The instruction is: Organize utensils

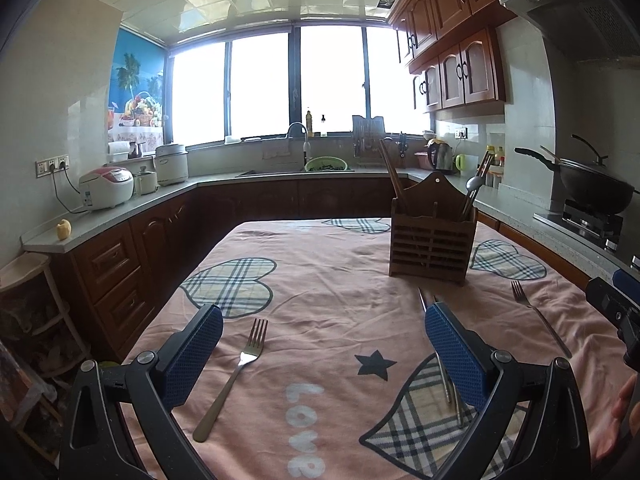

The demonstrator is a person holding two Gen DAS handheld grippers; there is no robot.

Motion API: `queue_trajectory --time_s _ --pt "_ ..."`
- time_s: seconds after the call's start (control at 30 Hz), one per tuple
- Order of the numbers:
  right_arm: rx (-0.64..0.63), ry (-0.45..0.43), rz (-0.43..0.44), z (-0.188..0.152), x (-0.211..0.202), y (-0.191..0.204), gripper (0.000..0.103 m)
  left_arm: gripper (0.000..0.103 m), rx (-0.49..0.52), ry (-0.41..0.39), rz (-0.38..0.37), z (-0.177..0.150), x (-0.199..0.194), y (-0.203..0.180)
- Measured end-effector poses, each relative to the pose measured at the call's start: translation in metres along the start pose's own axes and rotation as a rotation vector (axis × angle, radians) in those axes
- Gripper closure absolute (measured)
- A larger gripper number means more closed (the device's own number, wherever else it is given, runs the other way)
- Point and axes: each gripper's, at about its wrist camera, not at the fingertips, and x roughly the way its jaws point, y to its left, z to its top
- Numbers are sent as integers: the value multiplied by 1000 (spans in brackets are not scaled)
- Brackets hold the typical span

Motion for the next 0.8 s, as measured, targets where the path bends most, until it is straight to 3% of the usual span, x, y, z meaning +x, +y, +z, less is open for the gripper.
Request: queue_trajectory --time_s 0.8 --pt "-12 -18 17 0 -13 6 0 1 -15 5 -7 1 -15 7"
